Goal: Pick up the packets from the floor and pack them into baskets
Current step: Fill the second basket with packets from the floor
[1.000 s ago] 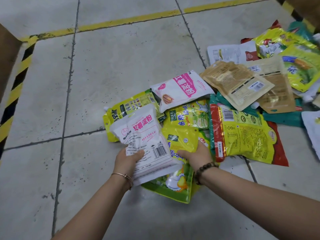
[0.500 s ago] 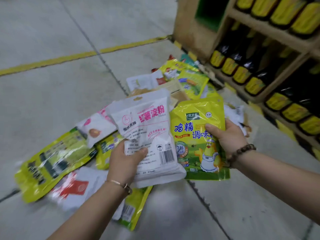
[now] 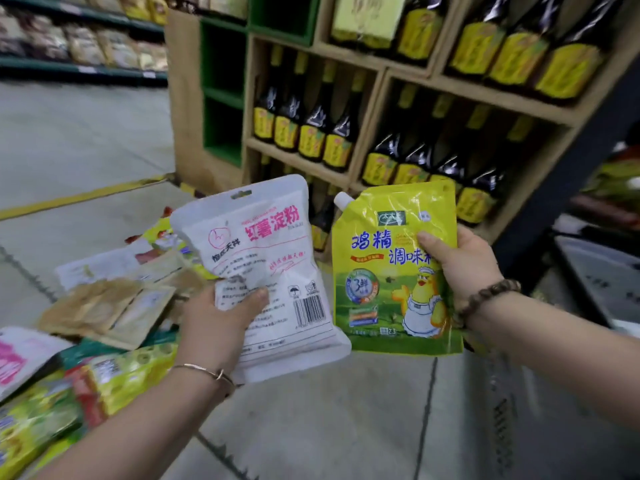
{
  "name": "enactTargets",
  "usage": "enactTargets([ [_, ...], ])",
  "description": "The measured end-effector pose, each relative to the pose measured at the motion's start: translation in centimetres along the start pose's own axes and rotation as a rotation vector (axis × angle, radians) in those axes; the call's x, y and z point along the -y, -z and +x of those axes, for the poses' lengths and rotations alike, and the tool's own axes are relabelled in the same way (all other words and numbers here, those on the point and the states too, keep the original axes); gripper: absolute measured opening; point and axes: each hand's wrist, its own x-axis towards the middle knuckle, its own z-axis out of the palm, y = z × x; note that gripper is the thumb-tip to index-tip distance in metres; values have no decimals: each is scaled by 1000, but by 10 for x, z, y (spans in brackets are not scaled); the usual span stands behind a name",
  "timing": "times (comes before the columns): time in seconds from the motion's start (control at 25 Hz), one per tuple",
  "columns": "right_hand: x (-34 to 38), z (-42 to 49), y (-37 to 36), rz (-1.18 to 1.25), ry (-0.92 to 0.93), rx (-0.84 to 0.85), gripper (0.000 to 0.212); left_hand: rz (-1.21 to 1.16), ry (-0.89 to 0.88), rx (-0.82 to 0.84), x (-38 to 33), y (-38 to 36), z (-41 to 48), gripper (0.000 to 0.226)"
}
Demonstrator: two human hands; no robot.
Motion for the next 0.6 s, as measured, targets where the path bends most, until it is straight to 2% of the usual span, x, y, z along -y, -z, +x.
enactTargets([
  [0.32,40,5,156,50,77,-222,6,6,-60,238,-50,-132,-39,15],
  [0.48,52,6,236,22,92,-331,7,36,-96,379,-77,-206,-64,9],
  [0.6,54,4,294,10,90,-404,7,-89,-49,482,-92,-260,-89,5],
])
